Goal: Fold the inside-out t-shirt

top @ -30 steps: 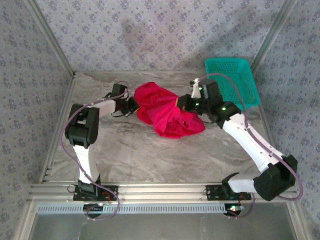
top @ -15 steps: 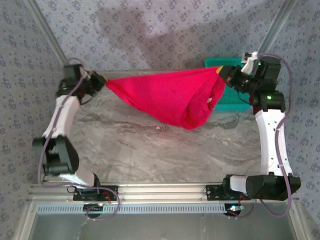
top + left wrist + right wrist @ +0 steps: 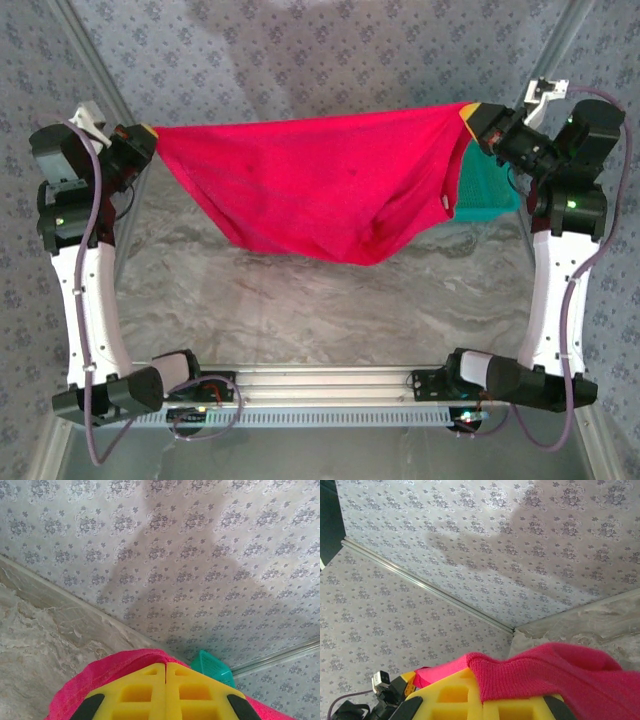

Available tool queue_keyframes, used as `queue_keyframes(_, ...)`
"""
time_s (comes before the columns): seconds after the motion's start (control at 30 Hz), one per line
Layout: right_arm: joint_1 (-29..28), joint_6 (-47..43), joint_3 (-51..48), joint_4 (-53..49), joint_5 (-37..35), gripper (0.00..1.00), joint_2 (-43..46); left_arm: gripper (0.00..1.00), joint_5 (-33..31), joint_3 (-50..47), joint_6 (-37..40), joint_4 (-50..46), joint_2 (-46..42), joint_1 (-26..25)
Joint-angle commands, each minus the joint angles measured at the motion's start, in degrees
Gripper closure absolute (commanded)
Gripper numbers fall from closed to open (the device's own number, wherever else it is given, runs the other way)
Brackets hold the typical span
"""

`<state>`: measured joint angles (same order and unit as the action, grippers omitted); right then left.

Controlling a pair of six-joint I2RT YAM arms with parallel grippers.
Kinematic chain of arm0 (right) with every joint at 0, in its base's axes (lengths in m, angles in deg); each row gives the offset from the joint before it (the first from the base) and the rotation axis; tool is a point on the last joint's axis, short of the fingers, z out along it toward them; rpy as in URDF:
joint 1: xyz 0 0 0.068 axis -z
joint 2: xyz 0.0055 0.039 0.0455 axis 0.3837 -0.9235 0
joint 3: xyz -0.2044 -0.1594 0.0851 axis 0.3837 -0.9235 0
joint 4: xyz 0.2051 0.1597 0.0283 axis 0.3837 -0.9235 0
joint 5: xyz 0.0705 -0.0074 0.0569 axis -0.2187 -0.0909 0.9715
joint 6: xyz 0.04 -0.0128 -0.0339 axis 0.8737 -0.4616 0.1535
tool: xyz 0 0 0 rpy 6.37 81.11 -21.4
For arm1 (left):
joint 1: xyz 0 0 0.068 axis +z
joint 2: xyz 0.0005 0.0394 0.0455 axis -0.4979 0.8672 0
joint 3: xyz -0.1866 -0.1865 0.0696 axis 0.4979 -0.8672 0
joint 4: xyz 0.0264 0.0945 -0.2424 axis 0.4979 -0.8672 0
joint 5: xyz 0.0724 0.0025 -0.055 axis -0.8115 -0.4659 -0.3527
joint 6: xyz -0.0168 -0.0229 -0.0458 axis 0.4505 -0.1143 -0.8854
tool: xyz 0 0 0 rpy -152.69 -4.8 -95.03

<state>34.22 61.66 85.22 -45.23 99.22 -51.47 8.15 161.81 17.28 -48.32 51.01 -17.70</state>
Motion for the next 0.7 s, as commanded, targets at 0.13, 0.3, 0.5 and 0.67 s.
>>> queue_keyframes(0.13,-4.6,-3.6,-8.5,3.1,-6.5,1.00,-8.4,1.00,-2.3,-4.2,2.4,2.8,11.1,-0.8)
queue_keyframes(0.3,-9.7,-7.5,-5.1,1.7,-14.4,1.00,-23.6,1.00,-8.9,12.1,9.6,-8.2,32.6,-7.2)
queue_keyframes(0.5,-11.9,-13.5,4.0,-9.9,-20.9,0.63,-35.9,0.51,-21.4,27.1,13.6,-22.9,45.0,-10.3)
queue_keyframes(0.67,-15.7,-19.2,-7.5,-12.1,-27.0,0.50,-29.3,0.53,-25.2,6.5,14.3,-16.3,33.7,-17.9)
